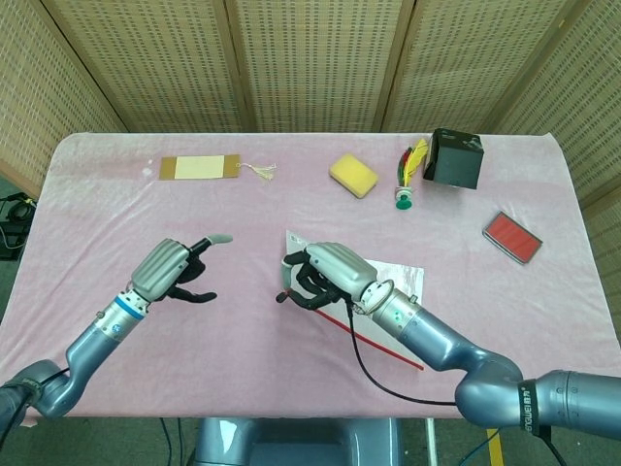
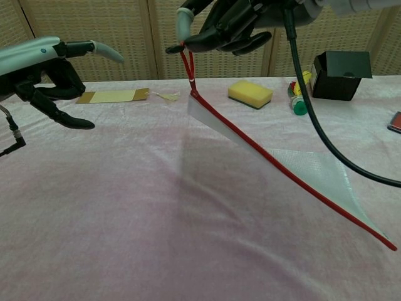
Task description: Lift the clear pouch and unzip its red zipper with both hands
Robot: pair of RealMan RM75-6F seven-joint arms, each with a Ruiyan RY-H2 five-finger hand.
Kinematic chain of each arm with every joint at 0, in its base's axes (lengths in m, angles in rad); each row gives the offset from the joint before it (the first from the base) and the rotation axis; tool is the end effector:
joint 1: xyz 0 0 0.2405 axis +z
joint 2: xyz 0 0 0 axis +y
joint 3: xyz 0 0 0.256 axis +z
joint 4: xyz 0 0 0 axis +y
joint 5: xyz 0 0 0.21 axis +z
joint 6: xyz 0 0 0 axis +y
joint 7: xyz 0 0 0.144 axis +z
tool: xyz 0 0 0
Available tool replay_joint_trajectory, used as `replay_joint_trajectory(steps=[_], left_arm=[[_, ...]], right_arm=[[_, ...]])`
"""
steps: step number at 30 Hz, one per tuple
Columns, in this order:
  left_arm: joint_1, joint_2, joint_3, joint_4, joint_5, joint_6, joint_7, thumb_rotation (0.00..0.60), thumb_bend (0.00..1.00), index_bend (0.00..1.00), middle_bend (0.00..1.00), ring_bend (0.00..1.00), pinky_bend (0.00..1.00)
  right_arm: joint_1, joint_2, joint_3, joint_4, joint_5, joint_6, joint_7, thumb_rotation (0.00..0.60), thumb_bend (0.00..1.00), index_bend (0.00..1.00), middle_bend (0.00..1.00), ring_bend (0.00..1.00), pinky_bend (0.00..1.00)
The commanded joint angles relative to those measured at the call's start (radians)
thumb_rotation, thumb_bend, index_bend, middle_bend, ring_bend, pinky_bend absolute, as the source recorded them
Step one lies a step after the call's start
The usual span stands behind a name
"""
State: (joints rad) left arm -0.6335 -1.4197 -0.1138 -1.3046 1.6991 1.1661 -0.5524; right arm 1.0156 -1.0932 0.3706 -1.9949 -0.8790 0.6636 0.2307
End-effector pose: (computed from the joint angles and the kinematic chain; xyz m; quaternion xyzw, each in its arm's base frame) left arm -0.1818 0.3322 0.0448 -0.6927 -0.4140 -0.5351 0.2496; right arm 0.0045 -0.3321 0.0794 0.6843 -0.5584 0.4510 0.1287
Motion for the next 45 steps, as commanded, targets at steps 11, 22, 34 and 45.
replay_joint_trajectory(steps=[11, 22, 34, 45], left_arm=[[-0.113, -0.117, -0.024, -0.023, -0.101, -0.116, -0.124, 0.6, 0.0, 0.27, 1.0, 0.86, 1.0], [-0.171, -0.167, -0.043, -0.035, -0.139, -0.164, -0.261, 0.6, 0.0, 0.33, 1.0, 0.86, 1.0], [-0.202, -0.185, -0.038, -0.031, -0.154, -0.177, -0.198, 0.6, 0.08, 0.42, 1.0, 0.86, 1.0], [-0.219, -0.214, -0.05, -0.024, -0.188, -0.185, -0.161, 0.6, 0.5, 0.58, 1.0, 0.86, 1.0]], right_arm=[[0.019, -0.02, 0.022, 0.019, 0.025, -0.014, 0.036, 0.6, 0.67, 0.82, 0.95, 0.88, 1.0], [0.036, -0.034, 0.015, 0.043, 0.039, -0.018, 0.026, 0.6, 0.68, 0.82, 0.95, 0.88, 1.0], [0.027, -0.02, 0.022, 0.042, 0.033, -0.016, 0.039, 0.6, 0.68, 0.82, 0.96, 0.88, 1.0], [0.015, -0.016, 0.024, 0.051, 0.019, -0.021, 0.056, 0.6, 0.68, 0.82, 0.96, 0.88, 1.0]])
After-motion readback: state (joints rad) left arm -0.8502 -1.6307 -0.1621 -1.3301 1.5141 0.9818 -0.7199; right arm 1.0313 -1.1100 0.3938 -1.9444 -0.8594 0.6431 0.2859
